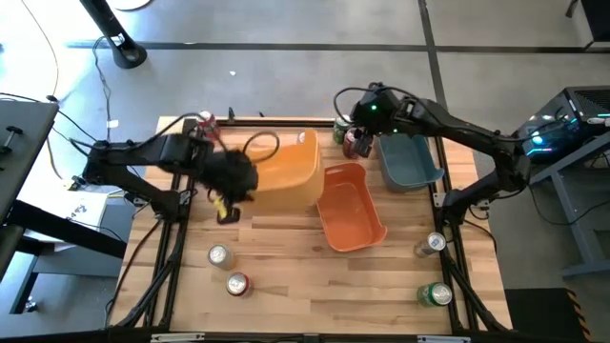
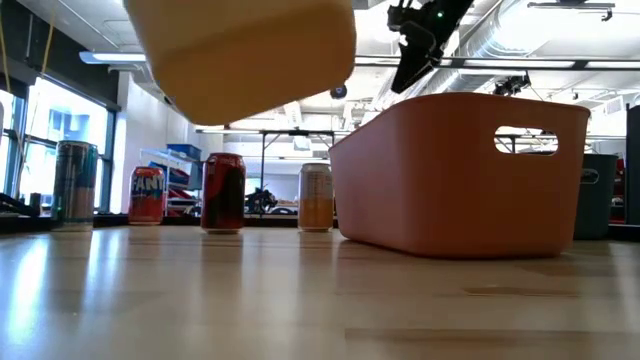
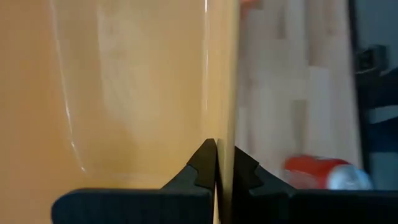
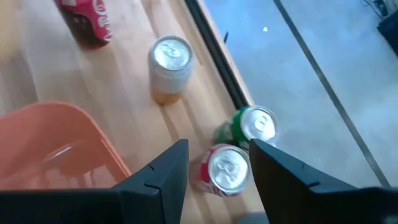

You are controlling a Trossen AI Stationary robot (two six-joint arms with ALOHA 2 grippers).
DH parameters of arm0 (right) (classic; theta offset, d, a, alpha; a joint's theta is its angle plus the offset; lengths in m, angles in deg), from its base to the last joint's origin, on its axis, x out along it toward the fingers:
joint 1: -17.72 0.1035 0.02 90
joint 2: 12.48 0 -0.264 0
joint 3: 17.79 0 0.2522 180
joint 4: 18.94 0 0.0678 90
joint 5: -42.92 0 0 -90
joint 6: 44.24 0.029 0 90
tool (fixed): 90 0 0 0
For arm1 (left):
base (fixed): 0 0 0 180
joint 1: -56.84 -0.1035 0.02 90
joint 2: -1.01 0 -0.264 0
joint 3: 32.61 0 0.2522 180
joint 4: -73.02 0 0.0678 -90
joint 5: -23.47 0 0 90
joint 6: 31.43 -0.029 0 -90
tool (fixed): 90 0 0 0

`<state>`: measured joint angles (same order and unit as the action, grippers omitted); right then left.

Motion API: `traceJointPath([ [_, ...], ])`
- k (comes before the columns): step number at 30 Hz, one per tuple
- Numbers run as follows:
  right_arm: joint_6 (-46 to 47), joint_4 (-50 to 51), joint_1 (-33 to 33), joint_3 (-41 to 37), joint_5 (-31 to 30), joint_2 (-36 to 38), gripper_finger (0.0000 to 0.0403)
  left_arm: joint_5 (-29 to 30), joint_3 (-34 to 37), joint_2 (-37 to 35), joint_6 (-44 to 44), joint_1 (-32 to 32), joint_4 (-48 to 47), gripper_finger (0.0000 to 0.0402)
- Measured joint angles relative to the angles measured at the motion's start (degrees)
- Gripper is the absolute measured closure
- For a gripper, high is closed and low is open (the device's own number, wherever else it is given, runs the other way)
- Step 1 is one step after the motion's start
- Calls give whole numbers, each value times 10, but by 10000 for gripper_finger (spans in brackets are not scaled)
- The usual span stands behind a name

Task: Sort soda cans
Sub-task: Move the yellow bin to the center of the table

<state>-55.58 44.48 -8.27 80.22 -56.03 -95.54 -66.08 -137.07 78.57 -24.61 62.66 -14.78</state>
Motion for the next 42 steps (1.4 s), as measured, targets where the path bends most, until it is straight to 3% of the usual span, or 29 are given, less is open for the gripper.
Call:
traceJointPath([
  [9, -10, 23, -11, 0, 3, 7, 237, 15, 48, 0, 238, 67, -57, 401],
  [17, -32, 25, -15, 0, 6, 6, 237, 19, 154, 0, 434, 103, 12, 401],
  [23, -42, 24, -18, 0, 6, 6, 237, 18, 228, 0, 486, 103, 52, 401],
  [30, -42, 24, -18, 0, 6, 6, 237, 18, 287, 0, 472, 92, 67, 401],
  [42, -42, 23, -18, 0, 6, 6, 237, 9, 292, 0, 482, 83, 85, 401],
])
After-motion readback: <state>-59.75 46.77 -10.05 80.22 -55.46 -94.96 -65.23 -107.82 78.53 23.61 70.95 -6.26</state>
